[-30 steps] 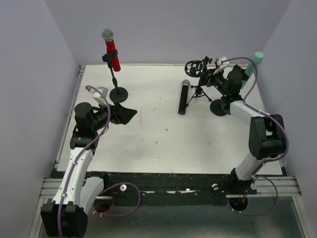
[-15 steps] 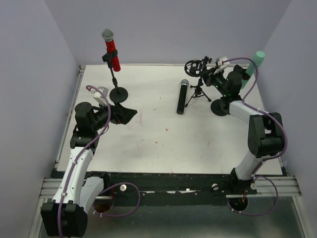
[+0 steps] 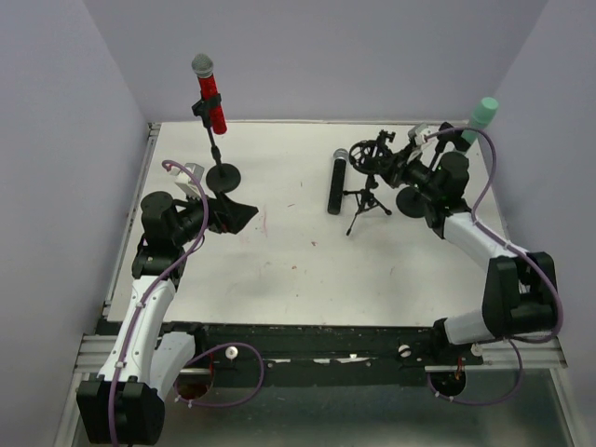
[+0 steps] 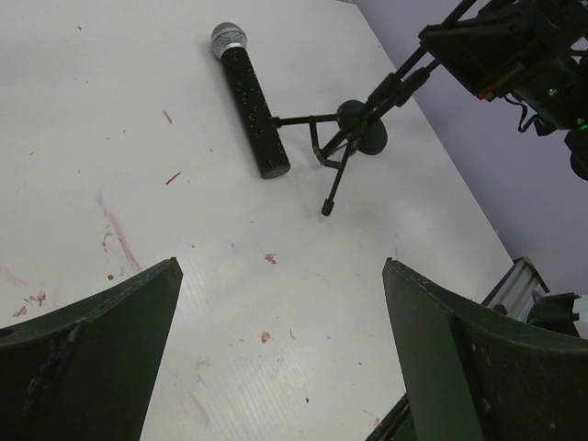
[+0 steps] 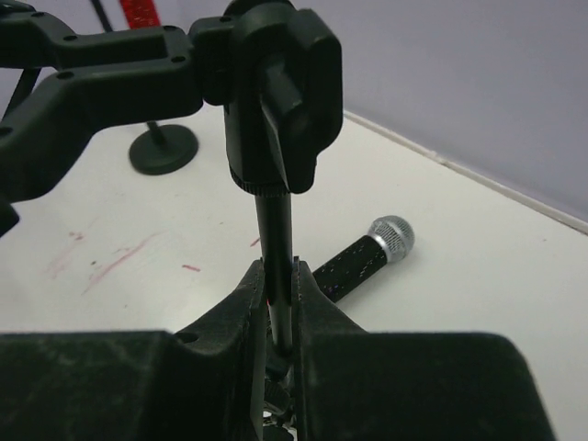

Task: Attach the microphones to the stand

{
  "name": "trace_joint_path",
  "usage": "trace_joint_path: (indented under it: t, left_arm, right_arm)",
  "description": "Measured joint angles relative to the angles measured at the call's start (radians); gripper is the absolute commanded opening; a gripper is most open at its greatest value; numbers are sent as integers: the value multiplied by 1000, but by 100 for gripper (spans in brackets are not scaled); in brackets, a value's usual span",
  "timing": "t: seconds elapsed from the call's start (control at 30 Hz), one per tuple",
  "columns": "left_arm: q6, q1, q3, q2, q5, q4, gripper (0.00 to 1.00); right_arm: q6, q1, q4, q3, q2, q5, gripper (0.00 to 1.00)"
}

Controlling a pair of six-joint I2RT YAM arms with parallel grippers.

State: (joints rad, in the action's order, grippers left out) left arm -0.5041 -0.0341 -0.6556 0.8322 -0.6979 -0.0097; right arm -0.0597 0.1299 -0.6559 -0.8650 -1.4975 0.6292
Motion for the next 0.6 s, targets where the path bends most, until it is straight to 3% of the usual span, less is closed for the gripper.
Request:
trace_joint_path:
  t: [0.33, 0.6]
  left_arm:
    - [-15, -3, 0, 6, -20, 13, 98]
    - [-41, -79, 2, 70, -32, 30, 98]
  right_arm:
    - [39, 10, 214, 129, 236, 227, 3]
    - [242, 13, 416, 132, 317, 327, 18]
